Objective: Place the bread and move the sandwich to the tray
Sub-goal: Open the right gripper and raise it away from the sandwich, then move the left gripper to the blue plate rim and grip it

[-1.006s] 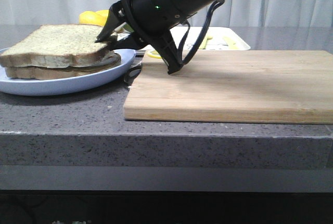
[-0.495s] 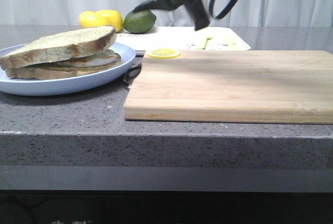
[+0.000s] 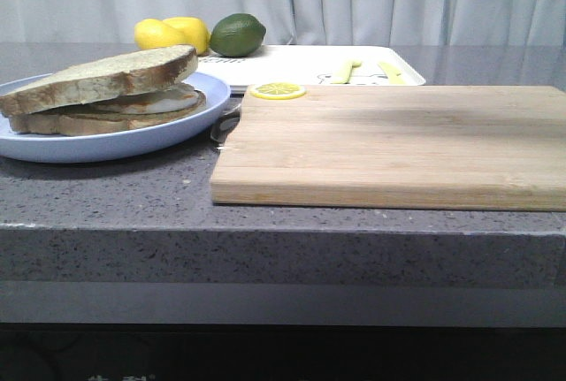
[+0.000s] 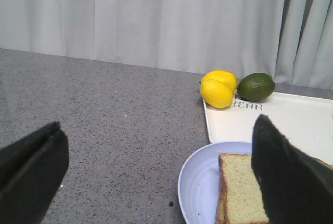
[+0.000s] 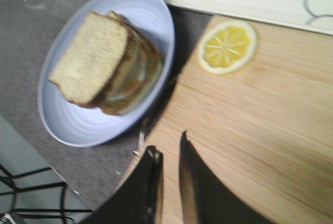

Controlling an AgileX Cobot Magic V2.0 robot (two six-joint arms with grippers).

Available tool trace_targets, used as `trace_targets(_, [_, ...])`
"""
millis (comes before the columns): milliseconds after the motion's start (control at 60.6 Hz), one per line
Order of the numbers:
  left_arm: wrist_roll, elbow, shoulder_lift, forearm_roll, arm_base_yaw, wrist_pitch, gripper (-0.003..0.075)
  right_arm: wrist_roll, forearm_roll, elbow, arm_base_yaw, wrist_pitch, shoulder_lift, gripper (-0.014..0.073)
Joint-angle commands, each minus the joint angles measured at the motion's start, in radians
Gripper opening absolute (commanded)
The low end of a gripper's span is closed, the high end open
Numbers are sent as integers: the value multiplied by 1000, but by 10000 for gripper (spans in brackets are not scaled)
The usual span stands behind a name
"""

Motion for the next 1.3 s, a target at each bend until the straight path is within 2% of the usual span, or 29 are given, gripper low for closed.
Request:
trace_targets(0, [-2, -29, 7, -1, 0, -85, 692, -12, -99, -26, -60, 45, -68, -36])
trace_targets(49, [-2, -29, 7, -1, 0, -85, 692, -9, -147, -26, -105, 79, -83, -80])
trace_targets(115, [-2, -29, 7, -1, 0, -85, 692, 8, -215, -26, -158, 113, -107, -64])
trace_targets(214, [-2, -29, 7, -1, 0, -85, 692, 100, -337, -26, -214, 111, -147, -64])
trace_targets(379, [-2, -29, 7, -1, 0, -85, 692, 300, -678, -4, -218, 75, -257, -64])
trace_targets(462, [-2, -29, 7, -1, 0, -85, 692, 386, -781, 55, -218, 25, -342, -64])
trace_targets(561, [-2, -29, 7, -1, 0, -85, 692, 395, -788, 149, -208, -87, -462, -64])
trace_targets(742, [-2, -29, 7, -1, 0, -85, 692, 395, -743, 440, -165, -333, -734, -64])
trace_targets(957, [-2, -29, 7, -1, 0, -85, 692, 395, -714, 760, -160, -444, -1060, -64])
trace_targets(1105, [-2, -29, 7, -1, 0, -85, 692, 395, -714, 853, -160, -501, -1192, -64])
trace_targets(1287, [-2, -29, 7, -1, 0, -85, 692, 395, -714, 864, -160, -527, -1220, -64])
